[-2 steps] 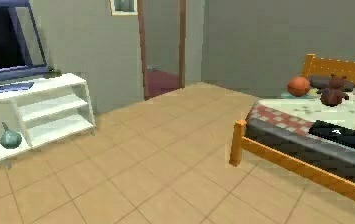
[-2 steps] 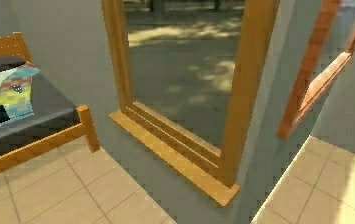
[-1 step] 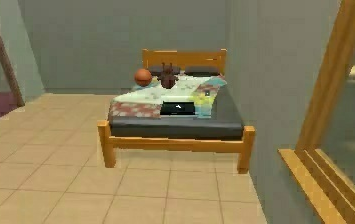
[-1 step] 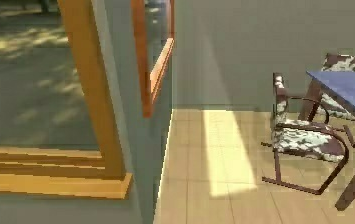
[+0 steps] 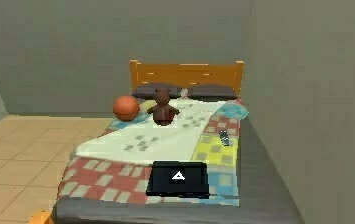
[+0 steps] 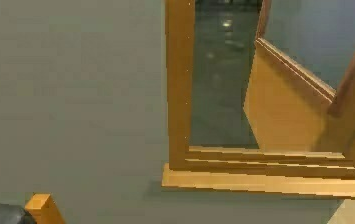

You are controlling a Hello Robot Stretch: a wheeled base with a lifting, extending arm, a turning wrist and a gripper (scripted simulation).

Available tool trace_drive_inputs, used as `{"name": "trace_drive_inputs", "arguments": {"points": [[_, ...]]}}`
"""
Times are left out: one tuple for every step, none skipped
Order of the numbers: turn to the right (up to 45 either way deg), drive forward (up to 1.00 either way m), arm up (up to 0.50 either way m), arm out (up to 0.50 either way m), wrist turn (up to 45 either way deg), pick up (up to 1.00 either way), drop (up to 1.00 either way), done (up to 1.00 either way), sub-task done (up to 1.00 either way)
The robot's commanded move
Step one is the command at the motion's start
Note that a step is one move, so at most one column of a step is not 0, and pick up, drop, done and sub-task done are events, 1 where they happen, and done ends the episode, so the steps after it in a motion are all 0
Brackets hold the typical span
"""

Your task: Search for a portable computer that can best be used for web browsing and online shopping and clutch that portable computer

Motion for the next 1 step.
{"name": "trace_drive_inputs", "arguments": {"points": [[45.0, 0.00, 0.00, 0.00, 0.0, 0.00, 0.00, 0.00, 0.00]]}}
